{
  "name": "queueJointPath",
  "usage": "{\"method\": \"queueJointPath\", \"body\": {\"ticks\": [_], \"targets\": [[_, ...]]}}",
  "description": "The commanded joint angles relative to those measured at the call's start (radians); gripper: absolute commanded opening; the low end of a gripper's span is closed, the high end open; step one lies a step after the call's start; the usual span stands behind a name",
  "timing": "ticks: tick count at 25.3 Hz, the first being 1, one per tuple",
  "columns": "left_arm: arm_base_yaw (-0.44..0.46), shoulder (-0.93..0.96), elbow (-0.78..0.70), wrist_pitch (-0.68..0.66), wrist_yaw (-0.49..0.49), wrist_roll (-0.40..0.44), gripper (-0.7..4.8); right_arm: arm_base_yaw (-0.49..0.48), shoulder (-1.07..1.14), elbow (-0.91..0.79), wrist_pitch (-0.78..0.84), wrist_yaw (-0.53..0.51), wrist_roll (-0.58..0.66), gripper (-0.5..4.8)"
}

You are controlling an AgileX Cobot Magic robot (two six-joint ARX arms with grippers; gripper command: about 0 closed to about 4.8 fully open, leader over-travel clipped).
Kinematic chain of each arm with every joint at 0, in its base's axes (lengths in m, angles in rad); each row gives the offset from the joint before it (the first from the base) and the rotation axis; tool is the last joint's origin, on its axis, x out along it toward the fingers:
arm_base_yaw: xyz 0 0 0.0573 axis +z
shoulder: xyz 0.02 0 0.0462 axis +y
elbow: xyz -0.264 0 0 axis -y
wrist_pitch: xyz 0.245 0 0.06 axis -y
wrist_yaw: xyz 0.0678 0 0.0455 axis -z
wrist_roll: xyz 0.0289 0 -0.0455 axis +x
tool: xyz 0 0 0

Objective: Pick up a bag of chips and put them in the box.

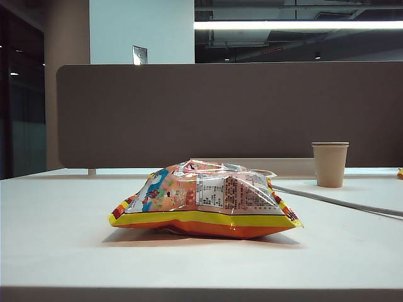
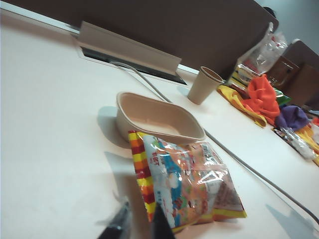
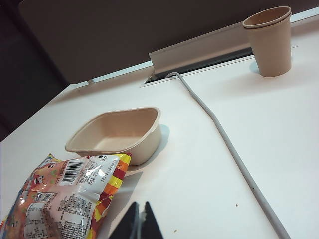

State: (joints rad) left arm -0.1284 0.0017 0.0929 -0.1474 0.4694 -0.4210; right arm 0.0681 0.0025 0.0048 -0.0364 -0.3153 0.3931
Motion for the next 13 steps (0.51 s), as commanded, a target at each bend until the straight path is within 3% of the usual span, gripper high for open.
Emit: {"method": "queueJointPath", "body": {"ticks": [1,6,13], "targets": [[-0.001,0.0,0.022,-0.04,0.021,-0.003,0.57,0.002,0.001,0.001,0.007,-0.006,0.004,0.14],[-0.001,0.001,0.048,-0.105,0.05,-0.003,0.57,0.002,0.001,0.008,-0.022,-0.001,0.004,0.13],[-0.001,0.008,0.109,-0.133,0.055,-0.019,0.57,0.002,0.001,0.084,-0.168,0.08,-0.005,0.14]]}}
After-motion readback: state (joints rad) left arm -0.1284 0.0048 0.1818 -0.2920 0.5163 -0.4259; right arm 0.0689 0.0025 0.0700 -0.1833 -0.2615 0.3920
